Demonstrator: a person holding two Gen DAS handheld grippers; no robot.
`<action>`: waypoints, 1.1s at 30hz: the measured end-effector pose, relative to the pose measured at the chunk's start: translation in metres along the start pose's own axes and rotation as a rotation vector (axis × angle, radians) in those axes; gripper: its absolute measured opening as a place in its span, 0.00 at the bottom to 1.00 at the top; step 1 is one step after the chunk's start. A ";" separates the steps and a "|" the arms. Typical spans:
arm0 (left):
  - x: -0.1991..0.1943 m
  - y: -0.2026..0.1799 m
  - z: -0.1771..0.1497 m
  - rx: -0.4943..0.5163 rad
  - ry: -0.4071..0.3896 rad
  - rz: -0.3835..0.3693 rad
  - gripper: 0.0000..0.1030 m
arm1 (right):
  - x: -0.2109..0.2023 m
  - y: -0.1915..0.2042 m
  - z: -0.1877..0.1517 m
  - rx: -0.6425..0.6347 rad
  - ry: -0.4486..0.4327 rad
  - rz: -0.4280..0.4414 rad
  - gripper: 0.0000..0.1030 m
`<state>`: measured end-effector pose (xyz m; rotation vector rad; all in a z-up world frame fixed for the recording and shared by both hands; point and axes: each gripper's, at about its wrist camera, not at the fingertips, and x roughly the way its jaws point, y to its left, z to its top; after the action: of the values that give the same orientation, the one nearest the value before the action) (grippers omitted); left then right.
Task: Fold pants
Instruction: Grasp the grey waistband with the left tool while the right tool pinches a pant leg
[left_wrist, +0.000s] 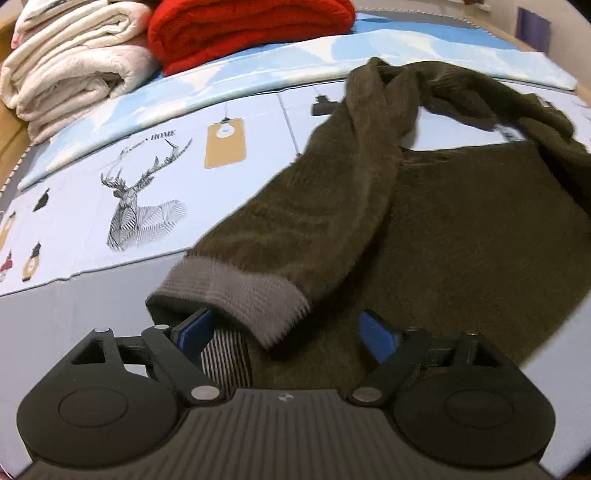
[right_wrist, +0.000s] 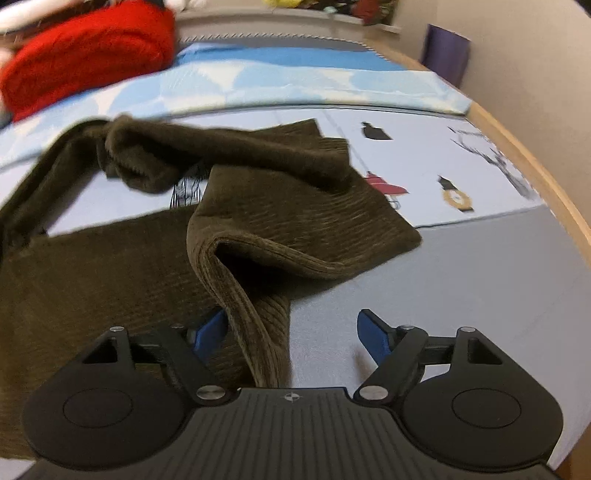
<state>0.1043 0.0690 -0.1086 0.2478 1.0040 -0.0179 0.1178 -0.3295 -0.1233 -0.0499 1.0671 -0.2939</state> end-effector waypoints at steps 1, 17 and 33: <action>0.006 -0.003 0.005 0.019 0.001 0.038 0.87 | 0.005 0.002 0.002 -0.027 -0.006 -0.009 0.76; 0.020 0.104 0.049 -0.437 -0.241 0.274 0.44 | 0.016 -0.013 0.009 0.021 -0.045 0.060 0.17; 0.067 0.105 -0.028 -0.447 0.325 -0.149 0.84 | 0.008 -0.027 0.000 0.103 -0.036 0.093 0.17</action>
<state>0.1311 0.1836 -0.1585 -0.2420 1.3179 0.1138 0.1153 -0.3577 -0.1257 0.0868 1.0144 -0.2626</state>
